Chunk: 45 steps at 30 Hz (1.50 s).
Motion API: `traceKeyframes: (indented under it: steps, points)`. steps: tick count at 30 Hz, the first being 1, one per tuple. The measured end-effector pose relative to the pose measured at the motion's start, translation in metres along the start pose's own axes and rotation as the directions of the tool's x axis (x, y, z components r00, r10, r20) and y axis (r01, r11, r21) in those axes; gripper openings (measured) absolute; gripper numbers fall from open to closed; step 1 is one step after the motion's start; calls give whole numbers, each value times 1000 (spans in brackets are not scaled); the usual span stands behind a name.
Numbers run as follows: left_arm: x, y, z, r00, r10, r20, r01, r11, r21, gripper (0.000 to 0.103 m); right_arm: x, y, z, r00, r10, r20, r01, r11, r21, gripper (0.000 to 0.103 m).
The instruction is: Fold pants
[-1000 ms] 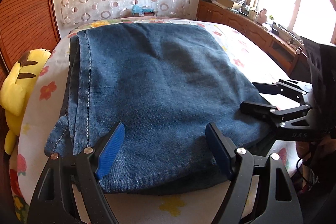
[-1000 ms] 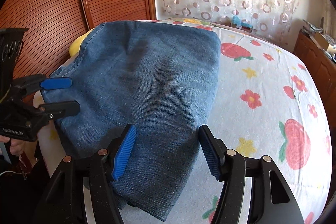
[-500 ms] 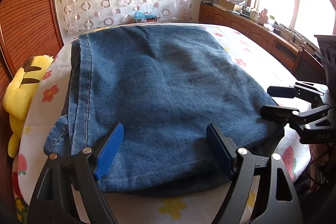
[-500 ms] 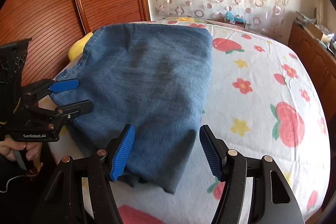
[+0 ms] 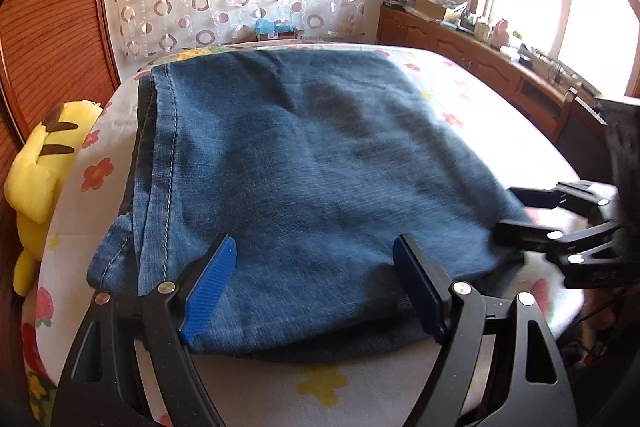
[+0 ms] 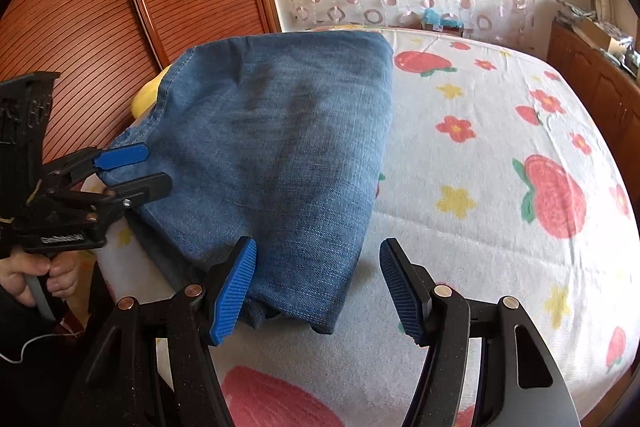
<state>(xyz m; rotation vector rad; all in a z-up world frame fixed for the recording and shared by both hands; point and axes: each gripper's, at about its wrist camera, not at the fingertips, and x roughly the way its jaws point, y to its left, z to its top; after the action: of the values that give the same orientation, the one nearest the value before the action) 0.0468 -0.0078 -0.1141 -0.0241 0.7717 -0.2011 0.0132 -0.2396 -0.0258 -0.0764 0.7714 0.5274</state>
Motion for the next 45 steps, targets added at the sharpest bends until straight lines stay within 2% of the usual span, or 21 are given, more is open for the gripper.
traceKeyframes:
  steps: [4, 8, 11, 13, 16, 24, 29, 36, 45]
  points:
    - [-8, -7, -1, 1000, -11, 6, 11, 1000, 20, 81, 1, 0, -1, 999, 34, -1, -34, 999, 8, 53]
    - [1, -5, -7, 1000, -1, -27, 2, 1000, 25, 81, 3, -1, -1, 998, 61, 4, -61, 998, 28, 45]
    - [2, -7, -10, 1000, 7, -25, -6, 999, 48, 81, 3, 0, 0, 997, 79, 15, -79, 997, 25, 36]
    - [1, -6, -11, 1000, 8, -23, -7, 999, 44, 81, 2, 0, 1, 995, 98, 22, -99, 995, 25, 25]
    - [0, -4, -11, 1000, -4, -19, 5, 999, 33, 81, 0, 5, 3, 994, 102, 32, -103, 995, 8, 18]
    - [-3, 1, -9, 1000, -21, -21, 21, 1000, 14, 81, -17, 10, 18, 984, 150, 98, -149, 989, -13, 14]
    - [-25, 16, 2, 1000, 20, 21, -20, 999, -29, 81, -27, 25, 37, 973, 182, 141, -174, 982, -70, 14]
    - [-72, 69, 17, 985, 123, 117, -111, 988, -109, 81, -9, 65, 71, 959, 236, 155, -205, 960, -192, 14]
    - [-107, 135, 13, 956, 254, 146, -218, 950, -225, 81, 44, 117, 104, 924, 368, 102, -324, 897, -300, 14]
